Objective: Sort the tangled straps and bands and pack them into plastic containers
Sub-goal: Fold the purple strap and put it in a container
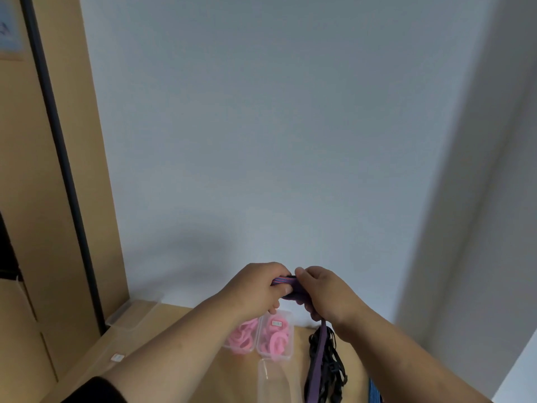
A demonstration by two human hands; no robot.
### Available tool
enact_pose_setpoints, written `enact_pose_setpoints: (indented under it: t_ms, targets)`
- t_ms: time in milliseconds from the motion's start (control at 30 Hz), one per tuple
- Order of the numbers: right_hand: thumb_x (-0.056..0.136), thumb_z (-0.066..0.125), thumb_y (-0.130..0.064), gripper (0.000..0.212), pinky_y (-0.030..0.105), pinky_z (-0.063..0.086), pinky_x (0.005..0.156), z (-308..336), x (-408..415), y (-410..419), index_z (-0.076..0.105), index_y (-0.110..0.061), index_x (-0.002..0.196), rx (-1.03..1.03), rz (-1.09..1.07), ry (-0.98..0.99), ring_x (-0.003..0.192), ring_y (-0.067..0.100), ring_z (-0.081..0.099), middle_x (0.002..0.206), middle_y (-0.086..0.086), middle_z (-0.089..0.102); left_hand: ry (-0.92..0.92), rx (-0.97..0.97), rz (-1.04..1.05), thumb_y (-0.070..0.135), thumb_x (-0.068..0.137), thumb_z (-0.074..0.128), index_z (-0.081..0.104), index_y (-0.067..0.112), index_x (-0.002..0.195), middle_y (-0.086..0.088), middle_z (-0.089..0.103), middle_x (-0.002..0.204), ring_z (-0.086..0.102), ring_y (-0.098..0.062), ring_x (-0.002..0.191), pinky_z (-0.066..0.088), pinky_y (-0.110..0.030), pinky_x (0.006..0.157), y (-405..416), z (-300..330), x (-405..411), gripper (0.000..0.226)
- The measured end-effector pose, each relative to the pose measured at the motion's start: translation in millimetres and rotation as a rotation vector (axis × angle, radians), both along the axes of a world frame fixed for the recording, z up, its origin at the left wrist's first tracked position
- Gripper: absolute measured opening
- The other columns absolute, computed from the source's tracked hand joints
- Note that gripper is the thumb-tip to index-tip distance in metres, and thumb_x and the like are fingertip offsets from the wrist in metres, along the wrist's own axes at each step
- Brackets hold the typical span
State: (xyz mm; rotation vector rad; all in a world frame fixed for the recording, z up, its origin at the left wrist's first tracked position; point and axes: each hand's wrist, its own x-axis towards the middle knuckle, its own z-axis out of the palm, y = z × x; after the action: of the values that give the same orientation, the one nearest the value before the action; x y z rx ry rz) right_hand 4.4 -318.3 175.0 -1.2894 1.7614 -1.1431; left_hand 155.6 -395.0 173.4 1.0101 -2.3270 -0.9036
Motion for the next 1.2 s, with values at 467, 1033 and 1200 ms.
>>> enact_pose_setpoints:
  t_ms: [467, 1033, 1200]
  targets:
    - [0.097, 0.057, -0.048, 0.030, 0.025, 0.036, 0.049, -5, -12, -4, 0.053, -0.020, 0.106, 0.050, 0.058, 0.045, 0.054, 0.015, 0.046, 0.075, 0.003, 0.060, 0.375, 0.337, 0.095, 0.005, 0.092, 0.060, 0.069, 0.006, 0.090, -0.018, 0.074, 0.090, 0.076, -0.023, 0.080, 0.062, -0.038, 0.079, -10, -9, -5, 0.009]
    - [0.089, 0.071, -0.028, 0.010, 0.020, 0.045, 0.069, 23, -17, -6, 0.064, -0.029, 0.082, 0.114, 0.339, 0.789, 0.071, -0.002, 0.056, 0.074, -0.014, 0.063, -0.269, 0.019, -0.226, 0.005, 0.093, 0.049, 0.068, 0.019, 0.089, 0.011, 0.064, 0.068, 0.063, -0.001, 0.063, 0.042, -0.011, 0.057, 0, -5, 0, 0.024]
    - [0.089, 0.072, -0.025, 0.009, 0.020, 0.045, 0.060, 23, -23, -1, 0.069, -0.018, 0.084, 0.077, 0.317, 0.508, 0.062, 0.002, 0.060, 0.063, -0.012, 0.066, -0.006, 0.276, -0.294, 0.007, 0.100, 0.042, 0.069, 0.018, 0.104, -0.010, 0.073, 0.097, 0.069, -0.020, 0.077, 0.057, -0.030, 0.076, 5, -25, 7, 0.030]
